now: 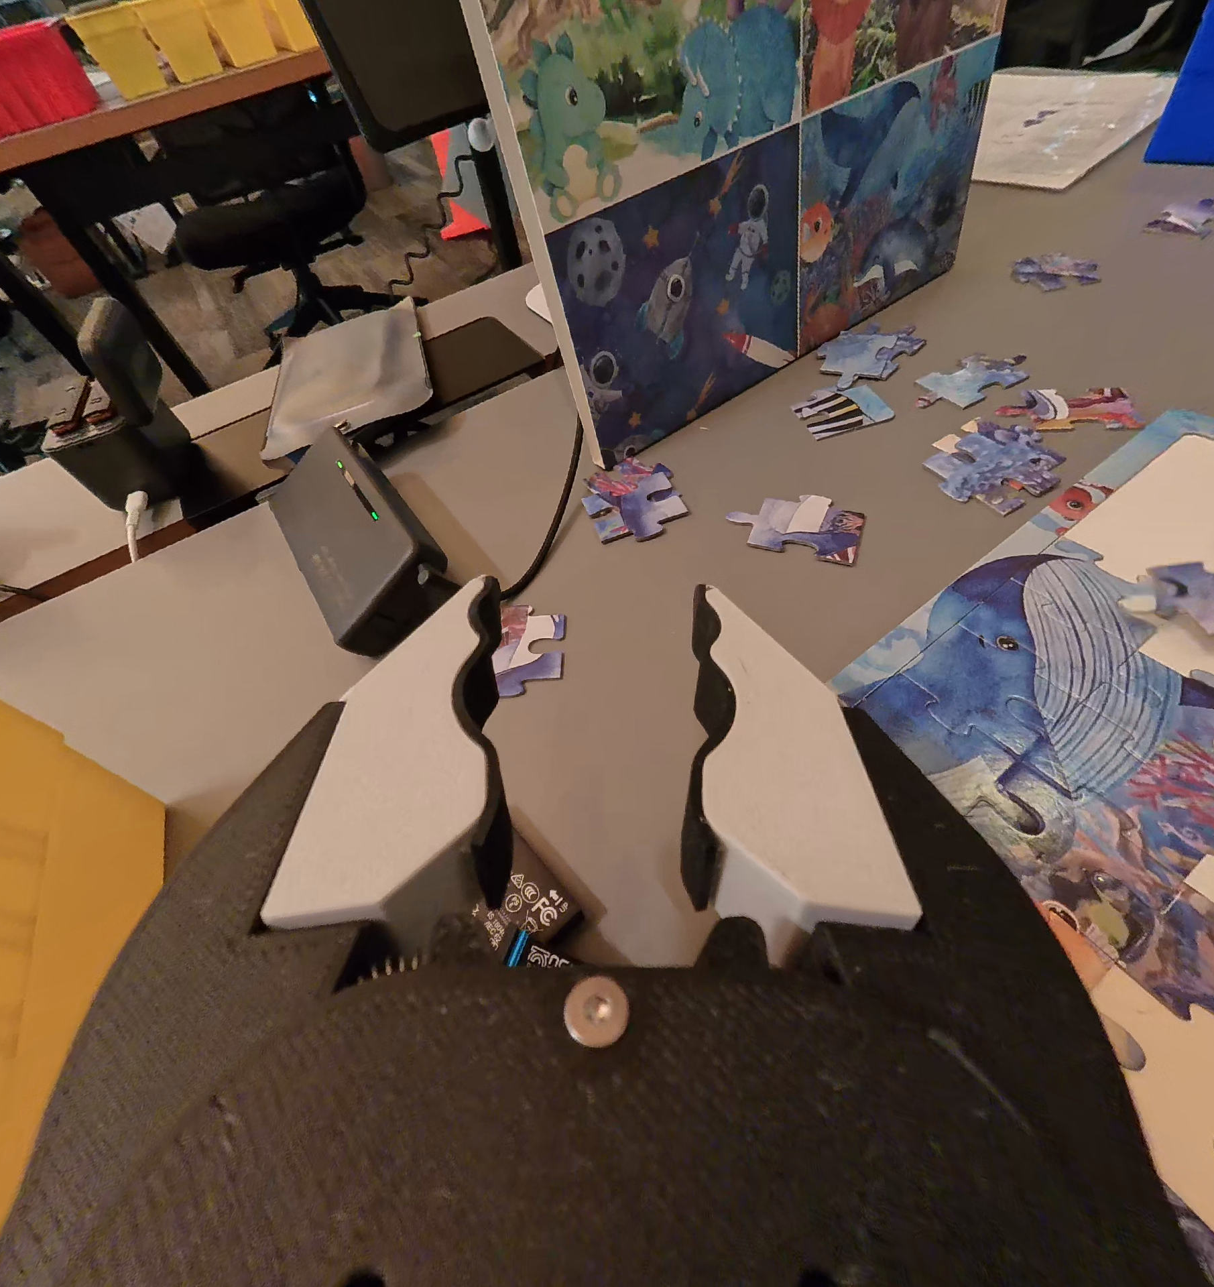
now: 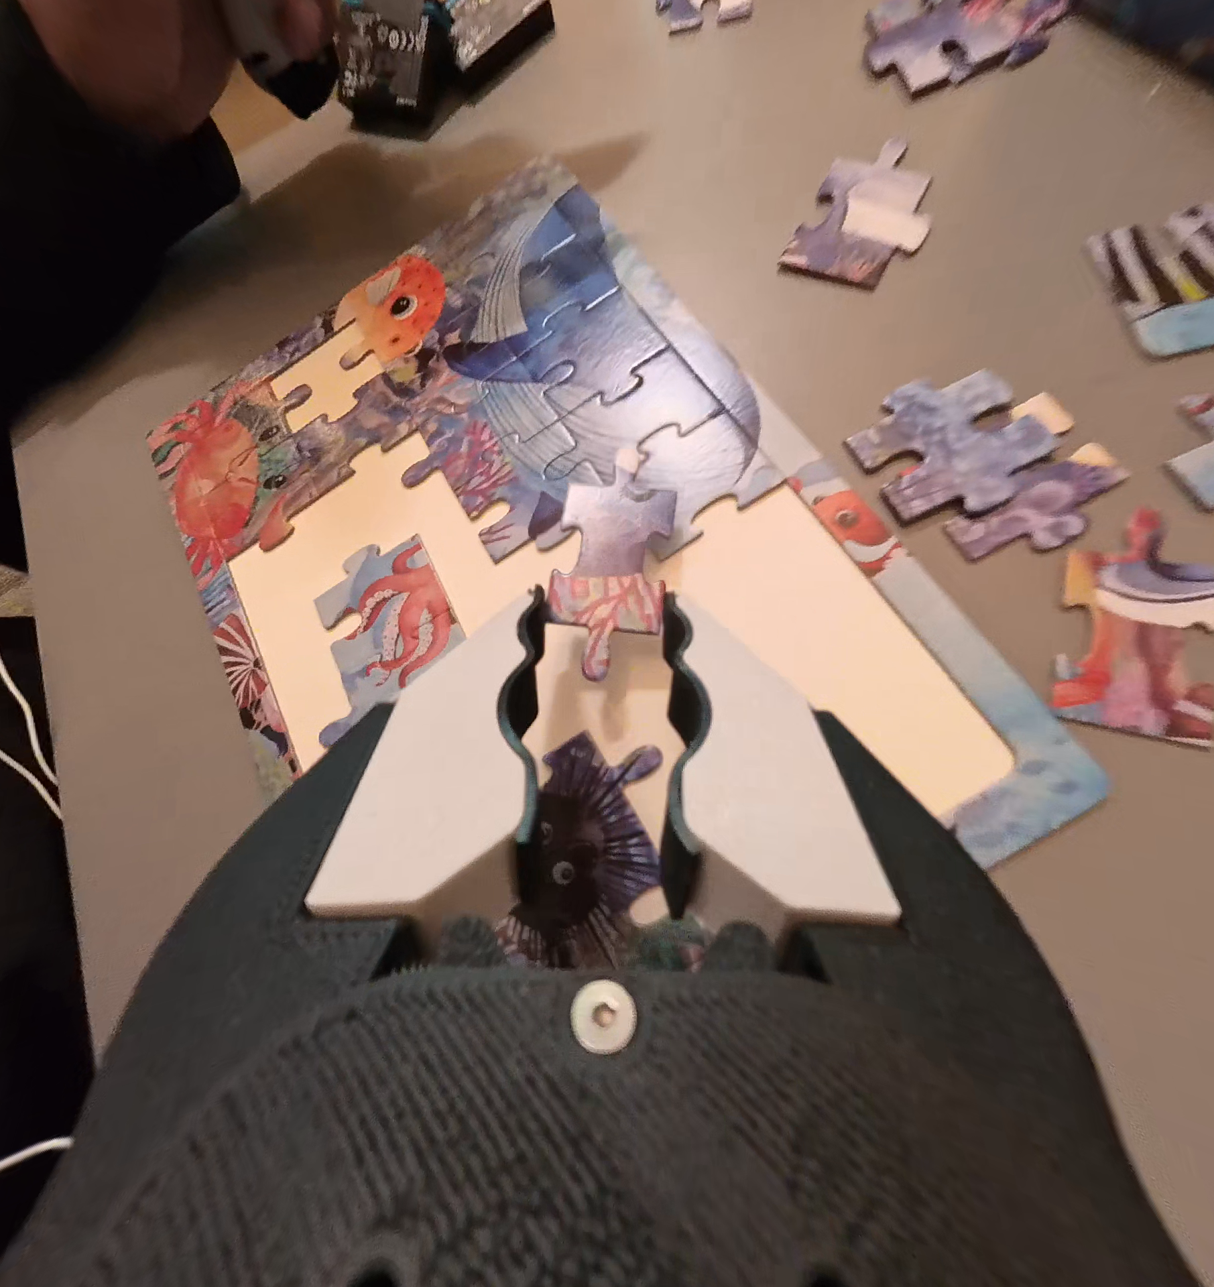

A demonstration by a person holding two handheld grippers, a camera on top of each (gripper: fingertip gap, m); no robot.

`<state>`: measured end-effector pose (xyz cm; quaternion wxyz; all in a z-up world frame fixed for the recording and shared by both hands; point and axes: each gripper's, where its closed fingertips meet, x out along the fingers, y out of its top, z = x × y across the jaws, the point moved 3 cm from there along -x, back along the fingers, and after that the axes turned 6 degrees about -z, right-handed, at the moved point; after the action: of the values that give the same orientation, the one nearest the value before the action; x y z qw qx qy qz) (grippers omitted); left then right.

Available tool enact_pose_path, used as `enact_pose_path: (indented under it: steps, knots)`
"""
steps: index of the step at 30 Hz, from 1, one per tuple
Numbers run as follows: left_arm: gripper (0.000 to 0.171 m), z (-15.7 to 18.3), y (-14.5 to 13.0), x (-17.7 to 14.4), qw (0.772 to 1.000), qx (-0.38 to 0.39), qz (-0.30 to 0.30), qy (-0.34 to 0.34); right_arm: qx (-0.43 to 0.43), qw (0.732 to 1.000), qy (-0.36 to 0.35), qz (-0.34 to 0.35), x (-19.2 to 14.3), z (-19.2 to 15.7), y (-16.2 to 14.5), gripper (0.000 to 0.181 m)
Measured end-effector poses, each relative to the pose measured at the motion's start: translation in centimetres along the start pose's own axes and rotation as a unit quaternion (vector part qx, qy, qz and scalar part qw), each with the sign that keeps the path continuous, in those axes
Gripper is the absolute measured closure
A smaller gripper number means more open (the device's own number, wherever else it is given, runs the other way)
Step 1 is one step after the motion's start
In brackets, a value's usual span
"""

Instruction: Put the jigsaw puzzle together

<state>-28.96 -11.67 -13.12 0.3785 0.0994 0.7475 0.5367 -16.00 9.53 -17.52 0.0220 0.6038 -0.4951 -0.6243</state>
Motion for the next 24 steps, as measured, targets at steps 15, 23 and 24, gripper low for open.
enact_pose_path:
  steps: [15,23,24]
  knots:
    - [0.119,-0.9,-0.6,0.1,1.0,0.008,-0.014,0.016,-0.024,0.999,0.038,-0.008,0.9,-2.3,-0.4,0.144]
    - [0.119,-1.0,-0.5,0.0,1.0,-0.001,-0.01,0.011,-0.037,0.998,0.029,-0.029,1.0,-1.6,-1.2,0.137]
    - [0.119,-1.0,-0.5,0.1,1.0,0.002,-0.011,0.012,-0.042,0.998,0.03,-0.03,1.0,-1.7,-1.2,0.137]
